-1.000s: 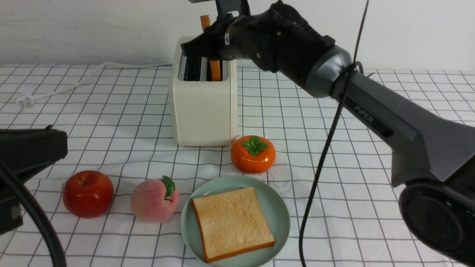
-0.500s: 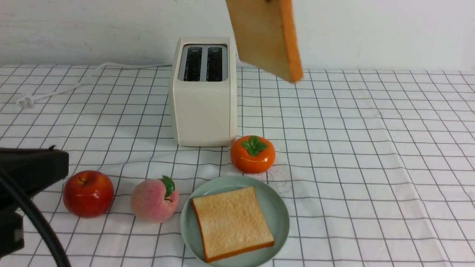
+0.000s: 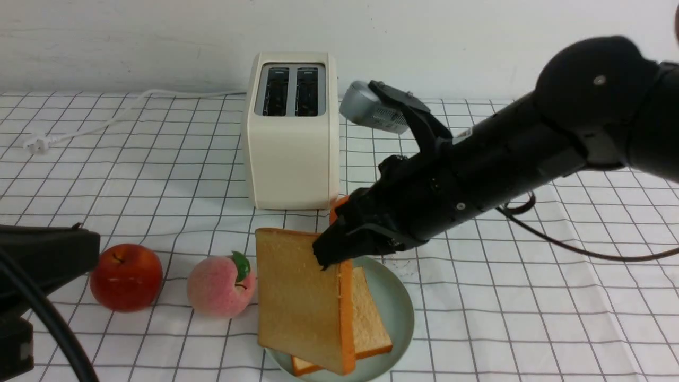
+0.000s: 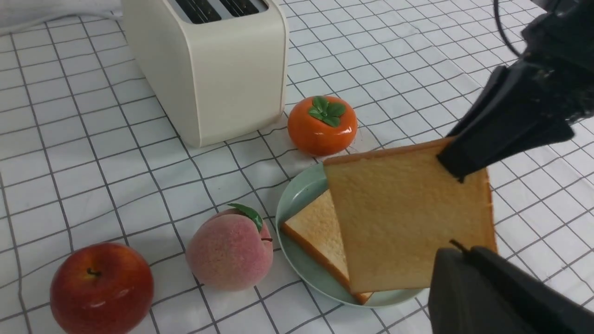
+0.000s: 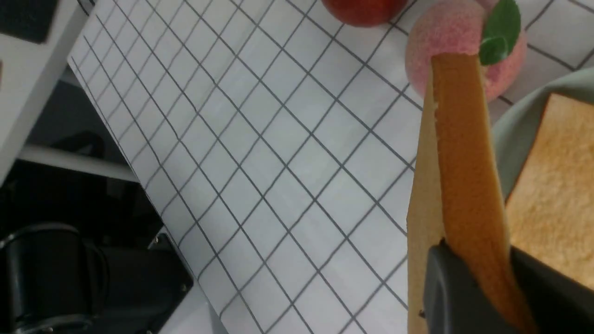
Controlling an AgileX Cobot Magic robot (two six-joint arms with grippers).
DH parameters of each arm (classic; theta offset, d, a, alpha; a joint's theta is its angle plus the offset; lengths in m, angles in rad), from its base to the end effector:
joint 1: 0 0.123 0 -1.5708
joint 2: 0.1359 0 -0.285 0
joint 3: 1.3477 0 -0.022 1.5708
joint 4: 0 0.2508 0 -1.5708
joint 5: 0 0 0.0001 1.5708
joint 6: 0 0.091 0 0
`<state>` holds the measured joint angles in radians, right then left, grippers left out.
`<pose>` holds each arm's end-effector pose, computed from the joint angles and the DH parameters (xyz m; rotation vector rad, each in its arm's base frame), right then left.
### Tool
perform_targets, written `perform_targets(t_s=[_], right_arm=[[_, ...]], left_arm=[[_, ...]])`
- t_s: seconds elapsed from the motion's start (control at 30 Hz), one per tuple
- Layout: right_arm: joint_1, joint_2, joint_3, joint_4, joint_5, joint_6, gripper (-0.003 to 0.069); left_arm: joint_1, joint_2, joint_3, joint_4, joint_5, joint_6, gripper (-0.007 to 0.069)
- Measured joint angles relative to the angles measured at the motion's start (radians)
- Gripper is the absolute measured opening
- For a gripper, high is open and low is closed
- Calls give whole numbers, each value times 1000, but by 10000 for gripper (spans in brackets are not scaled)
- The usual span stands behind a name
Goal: Take toasted bread from bread machine on white checkered table place on plate.
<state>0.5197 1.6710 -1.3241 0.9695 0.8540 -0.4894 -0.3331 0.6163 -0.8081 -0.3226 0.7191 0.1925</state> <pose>0.2865 0.2291 0.3041 -0.6316 2.4117 1.1624 0.0962 -0.0534 0.3721 0.4147 1.9607 -0.4582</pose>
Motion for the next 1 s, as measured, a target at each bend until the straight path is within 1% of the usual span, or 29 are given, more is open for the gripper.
perform_targets(t_s=[0.1, 0.17, 0.33, 0.43, 0.47, 0.53, 0.6, 0.63, 0.67, 0.7, 0.73, 0.77, 0.8, 0.83, 0.87, 0.9, 0.93, 1.0], right_arm=[[-35, 61, 3, 81, -26, -36, 98], [-51, 91, 3, 94, -33, -43, 98], [-70, 152, 3, 92, -44, -47, 98], [-70, 161, 3, 66, -51, -28, 104], [-70, 162, 3, 48, -56, -11, 118], [-70, 162, 3, -18, -70, 38, 173], [-70, 162, 3, -88, -81, 94, 254], [-71, 162, 3, -139, -82, 133, 320], [-71, 161, 2, -173, -82, 156, 365], [-71, 161, 2, -181, -82, 161, 376], [-71, 156, 1, -217, -82, 183, 419], [-71, 139, -8, -280, -69, 223, 489], [-71, 119, -15, -316, -58, 245, 519], [-71, 85, -22, -347, -39, 271, 538], [-71, 40, -29, -384, -18, 296, 542], [-71, 32, -30, -397, -10, 300, 542], [-71, -21, -35, -440, 26, 328, 531], [-71, -122, -35, -515, 102, 391, 477]], left_arm=[[0, 0, 0, 0, 7, 0, -13], [0, 0, 0, 0, 14, 0, -13], [0, 0, 0, 0, 21, 0, -13], [0, 0, 0, 0, 21, 0, -13], [0, 0, 0, 0, 21, 0, -13], [0, 0, 0, 0, 21, 0, -13], [0, 0, 0, -1, 21, 0, -13], [0, 0, 0, -1, 21, 0, -13], [0, 0, 0, -1, 21, 0, -13], [0, 0, 0, -1, 21, 0, -13], [0, 0, 0, -1, 21, 0, -13], [0, -1, 3, -2, 15, 2, -13], [0, -8, 13, -5, -7, 10, -13], [0, -15, 28, -5, -24, 15, -13], [0, -35, 58, -12, -65, 17, -13], [0, -39, 58, -14, -72, 18, -13], [0, -69, 101, -26, -113, 18, -13], [0, -124, 151, -43, -172, 19, -13]])
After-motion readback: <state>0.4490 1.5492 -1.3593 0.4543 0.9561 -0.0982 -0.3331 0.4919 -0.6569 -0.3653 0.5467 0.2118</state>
